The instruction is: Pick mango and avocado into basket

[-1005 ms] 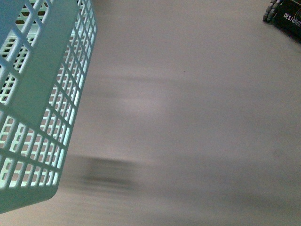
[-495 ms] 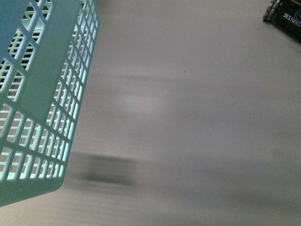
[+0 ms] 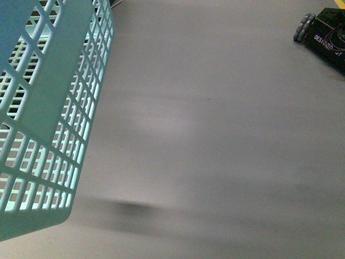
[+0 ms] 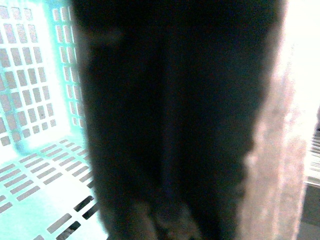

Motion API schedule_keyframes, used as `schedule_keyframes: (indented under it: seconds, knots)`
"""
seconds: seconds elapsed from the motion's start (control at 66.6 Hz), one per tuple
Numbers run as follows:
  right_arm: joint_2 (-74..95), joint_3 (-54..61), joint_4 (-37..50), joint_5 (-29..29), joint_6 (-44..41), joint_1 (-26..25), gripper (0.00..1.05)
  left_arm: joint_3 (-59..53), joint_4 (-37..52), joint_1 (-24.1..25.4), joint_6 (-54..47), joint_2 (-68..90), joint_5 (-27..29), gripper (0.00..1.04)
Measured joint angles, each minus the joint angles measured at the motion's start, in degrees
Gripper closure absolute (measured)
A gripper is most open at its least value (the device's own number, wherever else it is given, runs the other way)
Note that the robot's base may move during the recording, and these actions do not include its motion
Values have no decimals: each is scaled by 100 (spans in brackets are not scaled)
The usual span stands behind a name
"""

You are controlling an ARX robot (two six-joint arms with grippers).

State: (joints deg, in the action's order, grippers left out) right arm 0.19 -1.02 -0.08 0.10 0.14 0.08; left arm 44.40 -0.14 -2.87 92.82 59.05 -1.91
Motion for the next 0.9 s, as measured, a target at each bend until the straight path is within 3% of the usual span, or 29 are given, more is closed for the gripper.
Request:
schedule_keyframes:
  seconds: [0.9]
  knots:
    - [0, 0, 0, 0, 2, 0, 9, 0, 0, 0, 0, 0, 0, 92]
